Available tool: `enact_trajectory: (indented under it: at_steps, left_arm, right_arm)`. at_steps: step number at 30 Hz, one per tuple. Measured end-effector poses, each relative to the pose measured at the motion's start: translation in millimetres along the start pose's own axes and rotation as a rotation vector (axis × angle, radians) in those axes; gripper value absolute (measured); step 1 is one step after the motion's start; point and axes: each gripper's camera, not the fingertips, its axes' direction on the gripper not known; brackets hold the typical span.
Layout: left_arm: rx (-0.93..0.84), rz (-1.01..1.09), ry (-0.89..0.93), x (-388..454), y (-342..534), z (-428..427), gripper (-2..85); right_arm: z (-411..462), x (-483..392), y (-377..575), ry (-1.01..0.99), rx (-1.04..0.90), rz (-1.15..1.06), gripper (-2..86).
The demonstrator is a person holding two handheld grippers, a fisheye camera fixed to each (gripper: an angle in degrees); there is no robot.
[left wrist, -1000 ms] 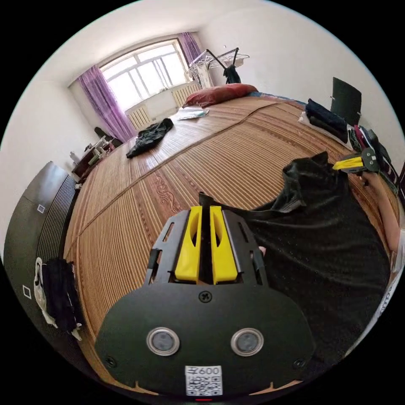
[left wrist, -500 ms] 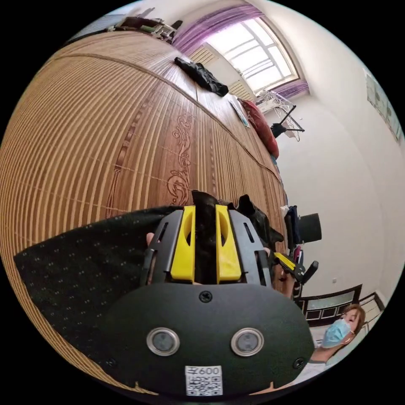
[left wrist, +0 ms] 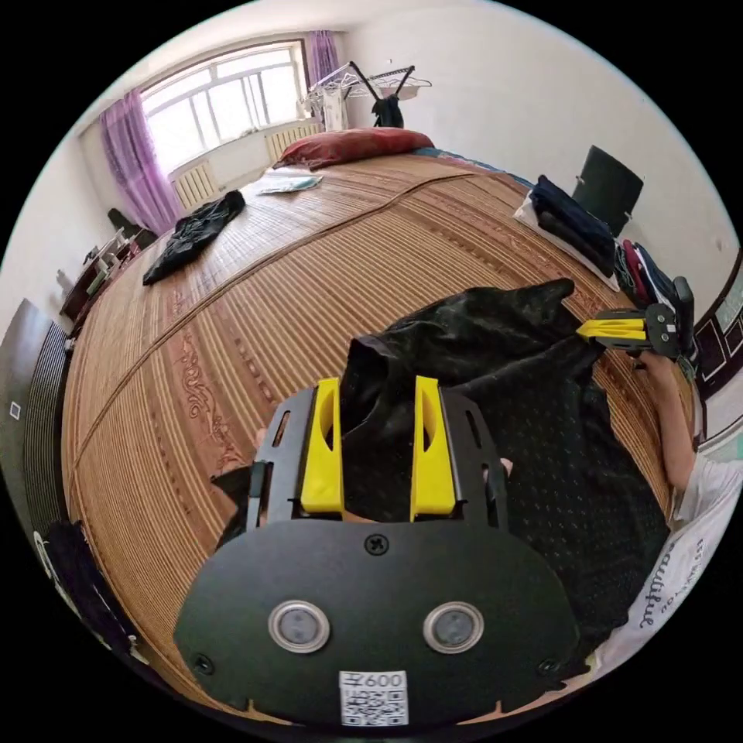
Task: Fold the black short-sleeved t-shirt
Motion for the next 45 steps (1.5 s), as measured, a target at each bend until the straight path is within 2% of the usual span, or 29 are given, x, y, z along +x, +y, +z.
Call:
enact_trajectory:
  at_steps: [2,4,6,9,10,12,14,18,21,24,26,28,30,32,33,35,37,38,40,41,45]
  left_arm:
    - [-0.083,-0.045,-0.015,7.1,-24.6,27.4,10.6]
    - [-0.179,-0.046,0.051,10.0,-41.9,49.4,4.4]
    - [-0.103,-0.044,0.006,15.0,-56.1,33.1,2.8]
    - [-0.031,-0.011,0.034,18.8,-87.6,-3.5,2.1]
    - [-0.035,0.015,0.01,22.7,-96.2,-9.9,2.1]
    - [-0.079,0.139,-0.215,47.9,-132.9,-22.8,1.9]
    - [-0.106,0.244,-0.299,71.3,-154.1,-9.2,1.7]
    - [-0.3,0.257,-0.261,98.2,-168.3,83.0,1.3]
    - [-0.14,0.189,-0.35,104.9,-144.7,89.5,1.6]
    - [-0.054,0.16,-0.264,96.1,-117.8,74.5,2.0]
    - [0.044,0.131,-0.284,87.9,-96.2,43.8,2.3]
    - [0.206,0.063,-0.361,77.8,-59.4,2.1,2.8]
    - [0.312,-0.012,-0.414,61.2,-0.5,-40.9,2.9]
    - [0.309,-0.011,-0.48,46.4,45.8,-58.3,2.5]
    - [0.285,-0.042,-0.518,30.7,76.4,-60.8,2.3]
    - [0.192,-0.102,-0.494,2.1,109.0,-51.1,2.3]
    - [0.087,-0.07,-0.351,-14.9,123.7,-29.2,3.8]
    - [0.093,-0.077,-0.326,-16.9,125.0,-26.0,4.4]
    - [0.111,-0.161,-0.315,-27.9,123.5,-18.0,11.4]
    - [0.106,-0.22,-0.332,-37.6,121.1,-10.9,11.4]
    - [0.132,-0.296,-0.184,-75.6,121.6,14.0,5.2]
  right_arm:
    - [-0.1,3.7,0.7,-0.021,0.003,0.012,-0.9]
    - [0.1,5.3,1.0,-0.03,0.003,0.017,-0.9]
    - [-0.4,5.2,1.6,-0.032,0.007,0.015,-0.9]
    - [-2.3,3.4,2.9,-0.023,0.009,0.008,-0.9]
    - [-4.0,2.9,4.2,-0.004,0.004,0.005,-0.8]
    - [-8.4,4.5,6.9,0.032,0.014,0.016,-0.8]
    - [-11.6,11.1,9.9,0.036,0.016,0.034,-0.8]
    - [-14.1,26.8,15.3,0.0,0.013,0.096,-0.8]
    - [-20.8,40.7,20.2,-0.026,-0.068,0.177,-0.8]
    - [-34.6,46.3,23.3,-0.015,-0.25,0.217,-0.9]
    - [-48.1,46.7,34.4,0.228,-0.349,0.205,-0.9]
    - [-68.7,51.1,42.5,0.364,-0.259,0.23,-0.9]
    - [-90.7,58.5,43.2,0.293,-0.068,0.288,-0.9]
    - [-102.7,59.7,45.0,0.026,0.245,0.329,-0.9]
    - [-99.5,59.4,45.8,-0.056,0.294,0.33,-0.9]
    - [-62.8,65.1,36.1,-0.314,0.198,0.336,-0.9]
    - [-37.6,71.4,34.6,-0.386,0.105,0.342,-0.9]
    - [-31.3,76.9,38.7,-0.384,0.1,0.348,-0.9]
    - [-30.3,90.3,46.2,-0.364,0.11,0.38,-0.9]
    - [-32.3,100.7,52.2,-0.369,0.126,0.405,-0.9]
    - [-32.9,124.1,65.9,-0.457,0.164,0.437,-0.9]
